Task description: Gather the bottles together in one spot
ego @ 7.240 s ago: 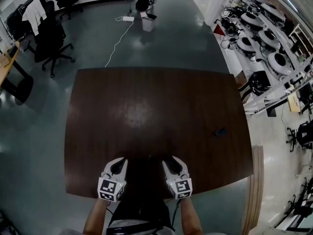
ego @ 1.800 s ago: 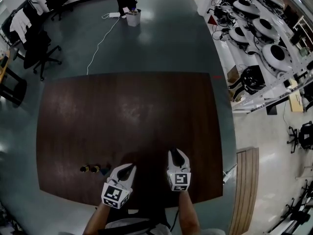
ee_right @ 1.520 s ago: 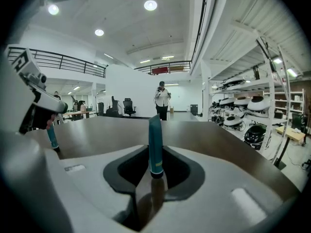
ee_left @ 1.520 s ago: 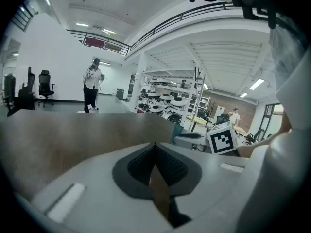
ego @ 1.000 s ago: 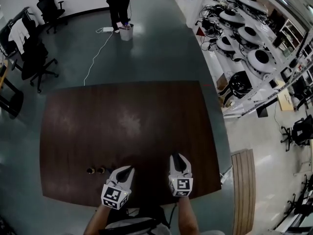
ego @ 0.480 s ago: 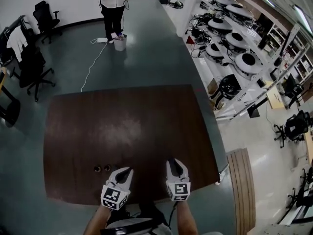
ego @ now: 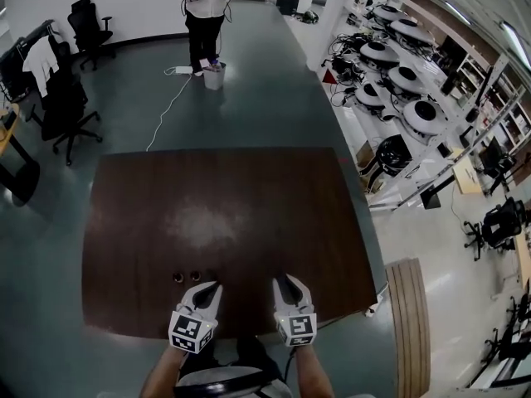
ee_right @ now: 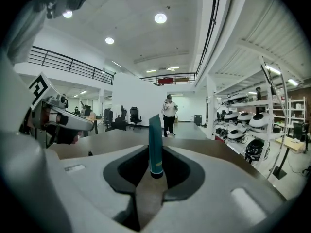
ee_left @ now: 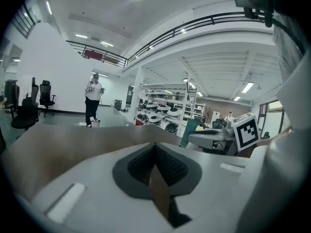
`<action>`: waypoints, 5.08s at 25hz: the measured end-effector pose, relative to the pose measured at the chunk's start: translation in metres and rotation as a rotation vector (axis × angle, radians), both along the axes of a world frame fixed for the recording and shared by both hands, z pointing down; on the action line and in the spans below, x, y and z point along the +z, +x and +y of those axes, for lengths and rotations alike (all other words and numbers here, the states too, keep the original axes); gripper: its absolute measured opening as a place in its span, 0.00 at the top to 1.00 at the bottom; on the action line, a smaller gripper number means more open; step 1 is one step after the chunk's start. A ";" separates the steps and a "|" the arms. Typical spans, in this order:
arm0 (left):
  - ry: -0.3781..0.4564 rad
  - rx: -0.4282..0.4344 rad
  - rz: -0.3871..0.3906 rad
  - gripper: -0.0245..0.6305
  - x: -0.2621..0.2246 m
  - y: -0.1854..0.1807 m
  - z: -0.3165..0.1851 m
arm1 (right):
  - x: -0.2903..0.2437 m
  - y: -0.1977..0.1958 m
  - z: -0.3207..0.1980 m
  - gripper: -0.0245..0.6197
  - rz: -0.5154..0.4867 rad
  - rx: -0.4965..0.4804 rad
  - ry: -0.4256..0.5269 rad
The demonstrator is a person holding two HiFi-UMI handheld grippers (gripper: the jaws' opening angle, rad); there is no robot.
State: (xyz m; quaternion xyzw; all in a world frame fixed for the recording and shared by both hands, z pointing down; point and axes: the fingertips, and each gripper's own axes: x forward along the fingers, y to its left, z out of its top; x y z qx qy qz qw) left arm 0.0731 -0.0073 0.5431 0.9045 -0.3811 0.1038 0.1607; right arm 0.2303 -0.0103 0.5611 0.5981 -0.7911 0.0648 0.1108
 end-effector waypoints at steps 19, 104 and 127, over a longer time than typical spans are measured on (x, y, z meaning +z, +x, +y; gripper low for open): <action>-0.031 -0.138 -0.018 0.96 0.037 -0.065 0.009 | 0.040 -0.093 -0.007 0.83 -0.002 -0.234 -0.041; 0.011 -0.127 -0.025 0.96 -0.001 -0.096 0.027 | -0.002 -0.138 0.015 0.96 -0.098 -0.227 -0.048; 0.074 -0.165 -0.009 0.96 -0.039 -0.108 0.048 | -0.050 -0.137 0.041 0.96 -0.100 -0.215 0.040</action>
